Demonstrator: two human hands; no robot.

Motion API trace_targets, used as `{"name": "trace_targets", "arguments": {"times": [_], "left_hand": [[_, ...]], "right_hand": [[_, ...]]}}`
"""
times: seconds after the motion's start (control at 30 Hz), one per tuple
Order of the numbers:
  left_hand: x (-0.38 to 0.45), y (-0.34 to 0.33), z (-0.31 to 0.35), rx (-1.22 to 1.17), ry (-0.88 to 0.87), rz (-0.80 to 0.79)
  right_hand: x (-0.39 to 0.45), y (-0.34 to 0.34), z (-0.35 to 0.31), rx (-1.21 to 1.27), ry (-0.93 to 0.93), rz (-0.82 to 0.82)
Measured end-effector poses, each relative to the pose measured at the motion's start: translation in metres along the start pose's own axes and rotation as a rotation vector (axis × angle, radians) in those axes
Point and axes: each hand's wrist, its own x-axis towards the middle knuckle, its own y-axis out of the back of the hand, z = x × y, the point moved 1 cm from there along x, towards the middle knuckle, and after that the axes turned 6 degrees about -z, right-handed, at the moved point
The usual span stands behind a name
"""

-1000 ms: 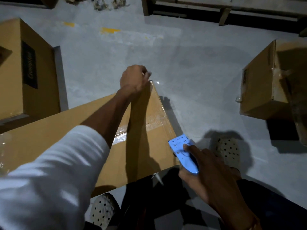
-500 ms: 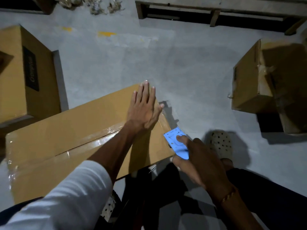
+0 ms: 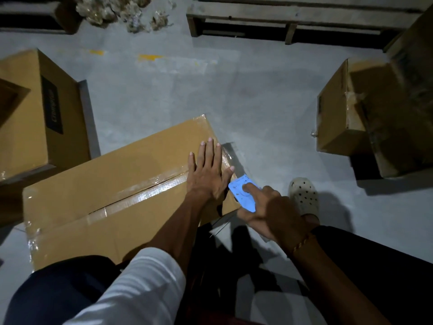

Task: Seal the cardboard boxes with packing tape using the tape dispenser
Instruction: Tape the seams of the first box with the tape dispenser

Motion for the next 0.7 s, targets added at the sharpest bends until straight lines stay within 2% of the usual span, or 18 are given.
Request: {"name": "trace_targets", "arguments": {"times": [0.2,0.3,0.4,0.7], "left_hand": [[0.004,0.002,-0.001,0.026,0.006,-0.029],[0.003,0.005,0.001,0.025,-0.008,-0.034],[-0.004,0.005,0.005,0.048,-0.005,-0.001],[-0.057,-0.021,0.015,0.109,-0.109,-0.06]], "right_hand": [[-0.021,-0.001,0.01,0.018,0.008,-0.1],[-0.037,-0.006,0.019,-0.01,-0.057,-0.146],[-0.042,-0.01,0.02,-0.002,-0.064,-0.124],[-0.041,-0.008,0.022,-0.029,-0.02,-0.075]]}}
